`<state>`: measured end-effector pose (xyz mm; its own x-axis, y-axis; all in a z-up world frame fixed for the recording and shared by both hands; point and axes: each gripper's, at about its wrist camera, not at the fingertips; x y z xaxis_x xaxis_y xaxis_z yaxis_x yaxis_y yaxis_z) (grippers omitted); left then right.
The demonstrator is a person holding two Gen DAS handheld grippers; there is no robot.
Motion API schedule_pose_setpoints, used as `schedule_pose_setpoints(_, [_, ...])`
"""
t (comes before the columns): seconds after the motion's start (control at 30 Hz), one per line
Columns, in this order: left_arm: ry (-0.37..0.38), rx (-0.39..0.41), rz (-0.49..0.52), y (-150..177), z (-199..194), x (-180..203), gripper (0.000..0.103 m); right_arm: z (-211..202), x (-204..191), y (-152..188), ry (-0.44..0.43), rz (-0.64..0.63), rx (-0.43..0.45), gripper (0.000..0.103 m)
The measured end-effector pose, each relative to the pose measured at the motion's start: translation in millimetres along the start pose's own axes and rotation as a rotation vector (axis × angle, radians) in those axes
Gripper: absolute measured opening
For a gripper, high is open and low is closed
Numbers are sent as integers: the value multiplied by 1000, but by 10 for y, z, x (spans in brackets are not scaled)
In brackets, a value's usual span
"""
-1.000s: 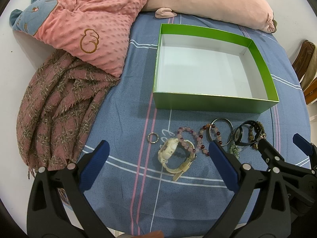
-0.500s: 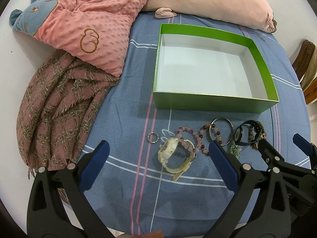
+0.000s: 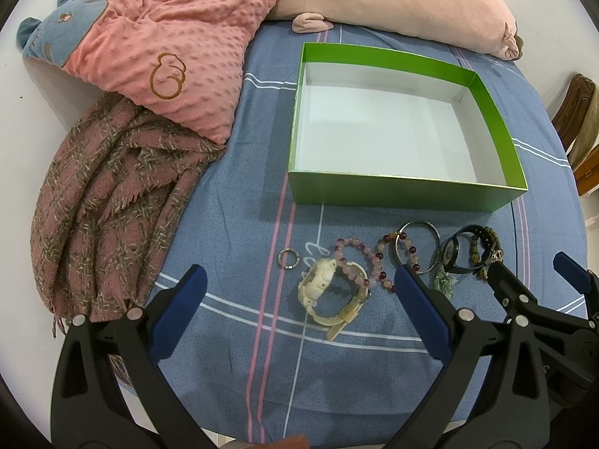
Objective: Organize jewelry
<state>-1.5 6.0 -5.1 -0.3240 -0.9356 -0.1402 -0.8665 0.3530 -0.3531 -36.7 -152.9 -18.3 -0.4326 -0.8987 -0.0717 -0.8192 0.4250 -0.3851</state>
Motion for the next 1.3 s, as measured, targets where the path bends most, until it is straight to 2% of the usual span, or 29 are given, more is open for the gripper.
schedule_pose_setpoints(0.83, [2,0,4,51,18,-19,101,30,17,17,-1,0,-2,102])
schedule_pose_setpoints(0.9, [17,25,12,67,0,-20,101,23,22,-1,-5,-3,0,102])
schedule_pose_setpoints(1.13, [30,194,59,142,-102,125,101,7,145,-86,9,-16,66,102])
schedule_pose_setpoints(1.3, [27,246,92,150,-25,210,101,226,312,-149,28,-39,35,102])
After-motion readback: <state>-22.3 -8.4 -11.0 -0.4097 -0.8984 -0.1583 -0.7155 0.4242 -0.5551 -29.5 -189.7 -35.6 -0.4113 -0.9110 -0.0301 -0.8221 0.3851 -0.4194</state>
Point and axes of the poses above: each gripper's, at about its wrist camera, not at the fingertips, and z roughly the way its jaws point, x to its right, y to its underside, and after that the axes turned 14 degrees about z, right-handed
